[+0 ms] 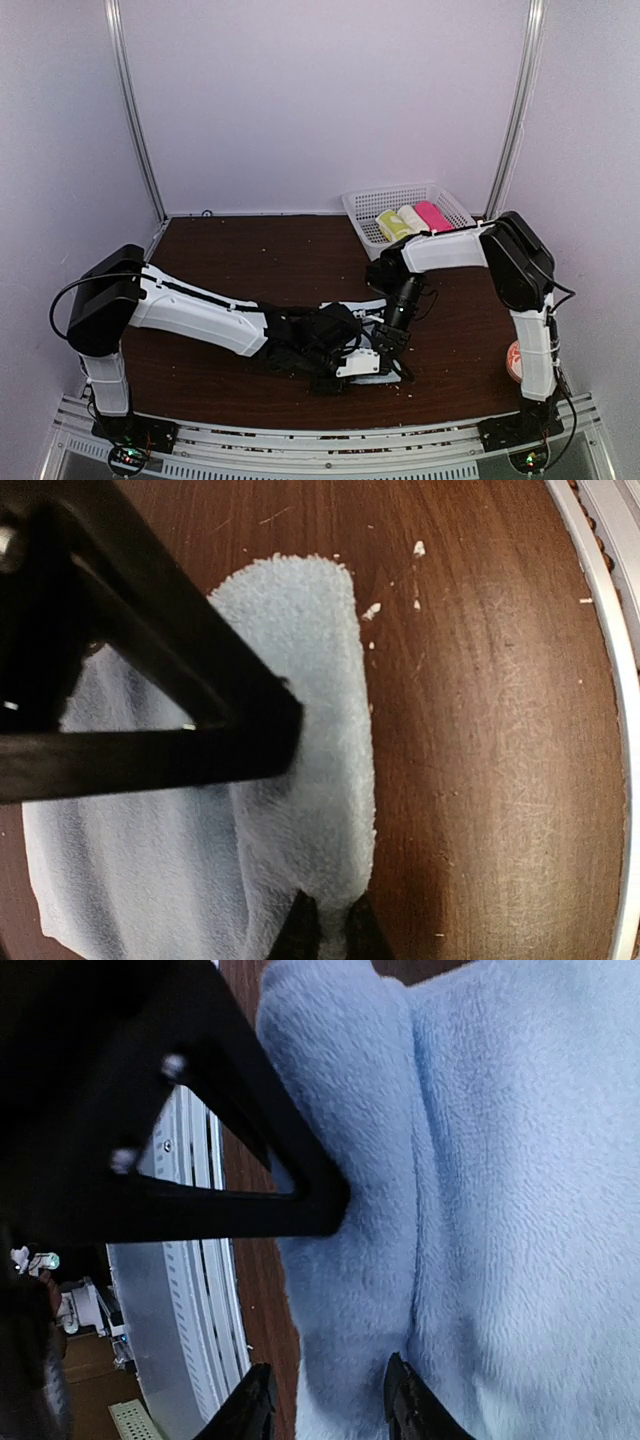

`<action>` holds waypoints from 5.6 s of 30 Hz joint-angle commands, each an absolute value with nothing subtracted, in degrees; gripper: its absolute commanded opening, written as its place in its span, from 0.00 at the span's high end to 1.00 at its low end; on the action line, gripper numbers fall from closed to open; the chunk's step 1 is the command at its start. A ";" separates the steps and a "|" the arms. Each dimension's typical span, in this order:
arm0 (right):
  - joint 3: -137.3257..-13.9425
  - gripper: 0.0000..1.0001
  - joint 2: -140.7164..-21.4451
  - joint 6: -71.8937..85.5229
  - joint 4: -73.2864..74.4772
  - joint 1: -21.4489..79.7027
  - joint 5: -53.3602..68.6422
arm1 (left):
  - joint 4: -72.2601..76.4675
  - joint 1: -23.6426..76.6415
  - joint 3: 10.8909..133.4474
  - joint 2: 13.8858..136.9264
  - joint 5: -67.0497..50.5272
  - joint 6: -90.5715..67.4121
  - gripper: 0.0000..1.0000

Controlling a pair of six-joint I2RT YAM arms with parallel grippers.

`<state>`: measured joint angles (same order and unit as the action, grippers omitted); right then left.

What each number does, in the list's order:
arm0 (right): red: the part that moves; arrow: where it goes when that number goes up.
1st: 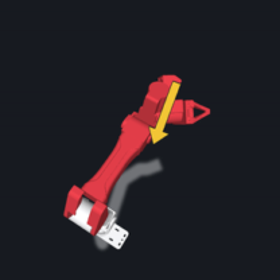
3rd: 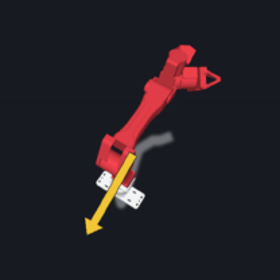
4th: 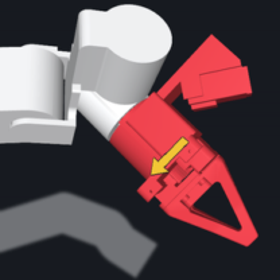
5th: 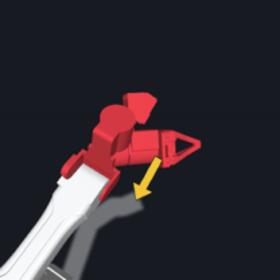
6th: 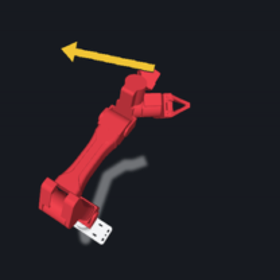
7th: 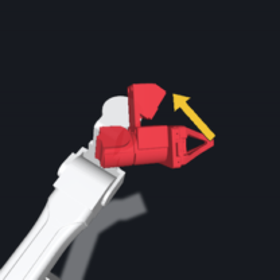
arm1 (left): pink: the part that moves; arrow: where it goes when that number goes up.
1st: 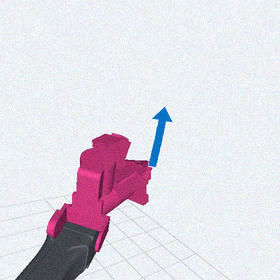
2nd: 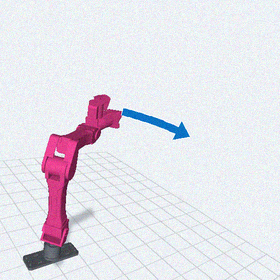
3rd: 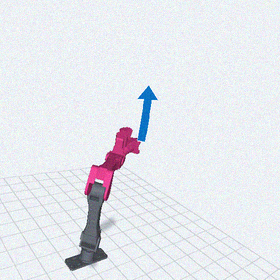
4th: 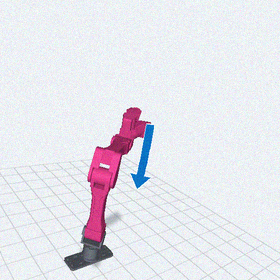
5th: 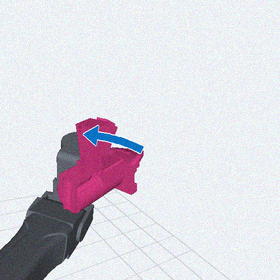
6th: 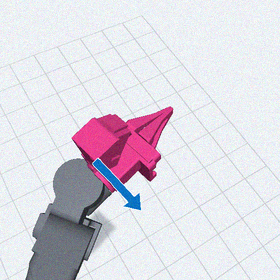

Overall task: Roll the towels
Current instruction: Roll the towel at the center of the board.

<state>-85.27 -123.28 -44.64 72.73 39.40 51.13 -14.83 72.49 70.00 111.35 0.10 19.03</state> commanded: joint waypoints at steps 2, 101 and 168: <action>-89.56 0.62 -115.39 -44.43 73.79 36.82 46.75 | -17.33 72.51 70.25 112.06 -3.39 14.38 0.97; -85.22 0.91 -133.25 -45.42 73.01 41.44 51.22 | -8.28 68.67 55.92 83.40 0.01 2.55 0.50; -73.75 0.57 -75.98 -42.57 57.81 50.06 30.52 | -33.79 56.87 86.46 134.62 -50.58 -6.35 0.85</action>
